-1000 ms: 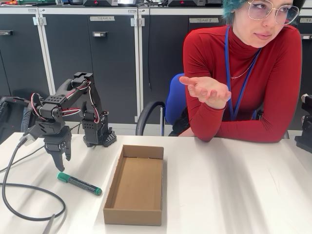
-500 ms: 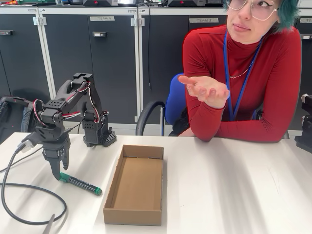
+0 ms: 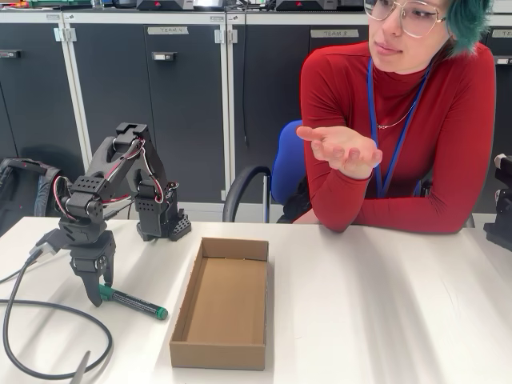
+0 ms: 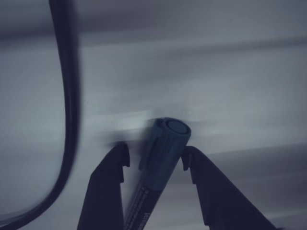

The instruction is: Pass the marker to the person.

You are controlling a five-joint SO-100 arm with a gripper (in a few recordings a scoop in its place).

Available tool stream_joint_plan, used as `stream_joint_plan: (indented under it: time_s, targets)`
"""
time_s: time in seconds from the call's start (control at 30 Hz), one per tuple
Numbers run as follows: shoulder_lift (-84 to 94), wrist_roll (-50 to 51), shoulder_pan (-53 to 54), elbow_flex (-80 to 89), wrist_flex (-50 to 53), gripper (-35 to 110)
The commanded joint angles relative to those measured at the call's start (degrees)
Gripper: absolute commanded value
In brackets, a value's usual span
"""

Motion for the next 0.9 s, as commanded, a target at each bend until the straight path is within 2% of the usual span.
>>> stream_joint_plan:
  time_s: [0.0,0.07,0.13,0.5,0.87]
  targets:
    - [-0.26,-0.44,0.35,-0.62,-0.26,13]
    - [-0.35,0.18,0.35,-0.7,-0.18,0]
    - [-0.35,0.44,0.35,-0.7,-0.09,-5]
    - [5.01,-0.79,-0.26,1.58,2.64,-5]
    - [21.36,-4.75,0.26,0.18,15.73,-5]
